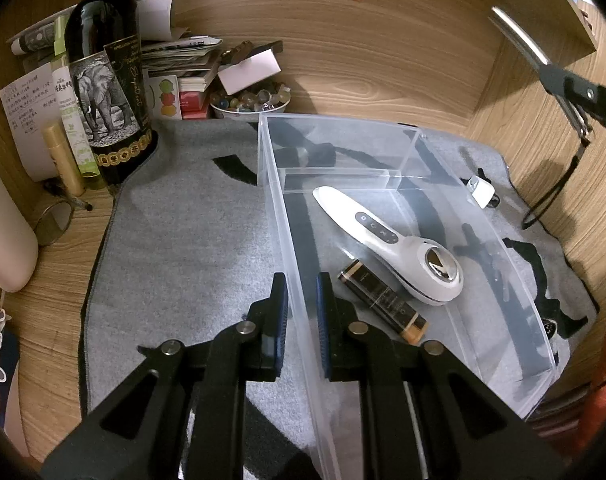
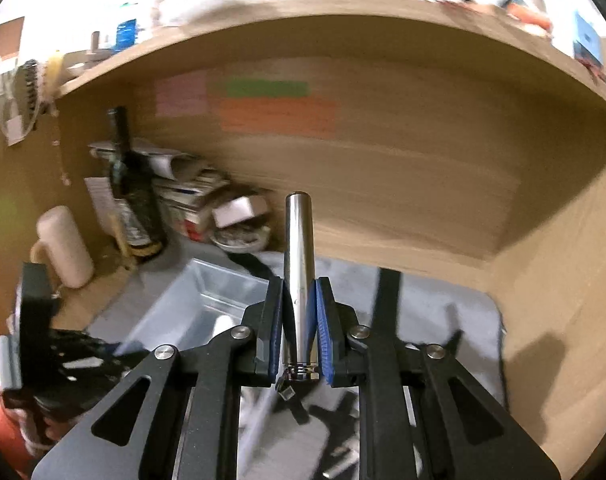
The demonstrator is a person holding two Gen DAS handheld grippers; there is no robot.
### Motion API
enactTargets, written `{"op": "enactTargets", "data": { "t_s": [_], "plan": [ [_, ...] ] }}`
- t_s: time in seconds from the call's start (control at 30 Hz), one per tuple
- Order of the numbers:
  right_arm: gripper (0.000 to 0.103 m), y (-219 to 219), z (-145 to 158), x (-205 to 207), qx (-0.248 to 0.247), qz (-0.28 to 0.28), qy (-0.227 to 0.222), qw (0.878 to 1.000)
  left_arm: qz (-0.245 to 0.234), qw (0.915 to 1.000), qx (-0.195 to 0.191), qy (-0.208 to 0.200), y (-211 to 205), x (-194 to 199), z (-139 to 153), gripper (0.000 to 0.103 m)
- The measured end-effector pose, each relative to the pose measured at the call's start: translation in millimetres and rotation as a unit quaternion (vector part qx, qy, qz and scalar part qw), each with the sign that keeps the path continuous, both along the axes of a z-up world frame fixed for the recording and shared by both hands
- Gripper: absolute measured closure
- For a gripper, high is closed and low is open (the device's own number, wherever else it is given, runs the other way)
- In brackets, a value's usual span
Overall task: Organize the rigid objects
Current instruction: 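Lower the silver cylinder into the clear box beside the white device with the right tool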
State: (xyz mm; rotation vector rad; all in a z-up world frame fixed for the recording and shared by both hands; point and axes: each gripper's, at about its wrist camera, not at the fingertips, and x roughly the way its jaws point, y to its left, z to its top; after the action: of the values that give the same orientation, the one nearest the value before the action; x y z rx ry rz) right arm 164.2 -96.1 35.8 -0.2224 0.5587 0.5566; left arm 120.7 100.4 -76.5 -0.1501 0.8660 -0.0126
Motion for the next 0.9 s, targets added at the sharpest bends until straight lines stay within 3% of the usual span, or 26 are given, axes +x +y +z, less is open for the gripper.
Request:
{"op": "enactTargets", "data": {
  "t_s": [0.23, 0.43, 0.9],
  "plan": [
    [0.089, 35.9, -12.9, -8.1, -0.019, 0.047, 0.009, 0.999, -0.001, 1.0000, 0.001, 0.000, -1.0, 0.4, 0.0, 0.090],
    [0.089, 58.6, -46.6, -4.2, -0.061, 0.075, 0.052, 0.994, 0.000, 1.0000, 0.000, -0.001, -4.1, 2.1, 0.0, 0.090],
    [0.089, 71.0, -100.8, -1.0, -0.141, 0.108, 0.131, 0.975, -0.001, 1.0000, 0.000, -0.003, -5.4, 1.0, -0.3, 0.090]
  ]
}}
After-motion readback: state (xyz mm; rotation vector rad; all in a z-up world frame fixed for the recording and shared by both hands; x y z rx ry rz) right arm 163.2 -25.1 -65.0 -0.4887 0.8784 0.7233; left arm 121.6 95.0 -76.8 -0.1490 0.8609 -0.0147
